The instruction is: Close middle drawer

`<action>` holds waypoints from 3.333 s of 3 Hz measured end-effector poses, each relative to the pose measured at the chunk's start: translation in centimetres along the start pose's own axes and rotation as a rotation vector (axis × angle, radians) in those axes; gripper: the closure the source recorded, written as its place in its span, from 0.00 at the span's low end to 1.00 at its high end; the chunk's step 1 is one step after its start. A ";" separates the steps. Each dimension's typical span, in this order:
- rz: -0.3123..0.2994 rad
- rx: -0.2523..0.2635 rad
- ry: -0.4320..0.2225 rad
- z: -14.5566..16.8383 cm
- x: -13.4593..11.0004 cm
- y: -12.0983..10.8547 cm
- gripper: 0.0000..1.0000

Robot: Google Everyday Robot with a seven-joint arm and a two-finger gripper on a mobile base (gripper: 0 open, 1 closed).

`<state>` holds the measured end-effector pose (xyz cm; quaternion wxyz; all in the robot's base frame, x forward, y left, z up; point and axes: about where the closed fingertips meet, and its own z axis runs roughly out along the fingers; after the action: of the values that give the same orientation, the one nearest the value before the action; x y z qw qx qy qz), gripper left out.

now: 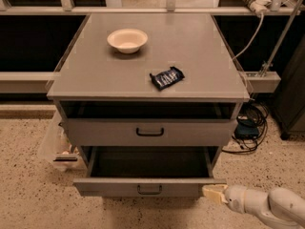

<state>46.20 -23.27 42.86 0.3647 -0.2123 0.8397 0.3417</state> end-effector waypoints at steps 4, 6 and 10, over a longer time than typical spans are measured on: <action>-0.001 0.071 -0.108 2.1 -5.0 -4.8 1.00; 0.108 0.071 -0.140 -1.6 1.0 -2.6 0.82; 0.110 0.069 -0.141 -1.8 1.2 -2.5 0.00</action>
Offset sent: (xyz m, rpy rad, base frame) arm 0.0967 -0.0164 0.0215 0.0051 -0.1332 -0.1119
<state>46.16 -26.39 41.81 0.4108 -0.1285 0.8336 0.3462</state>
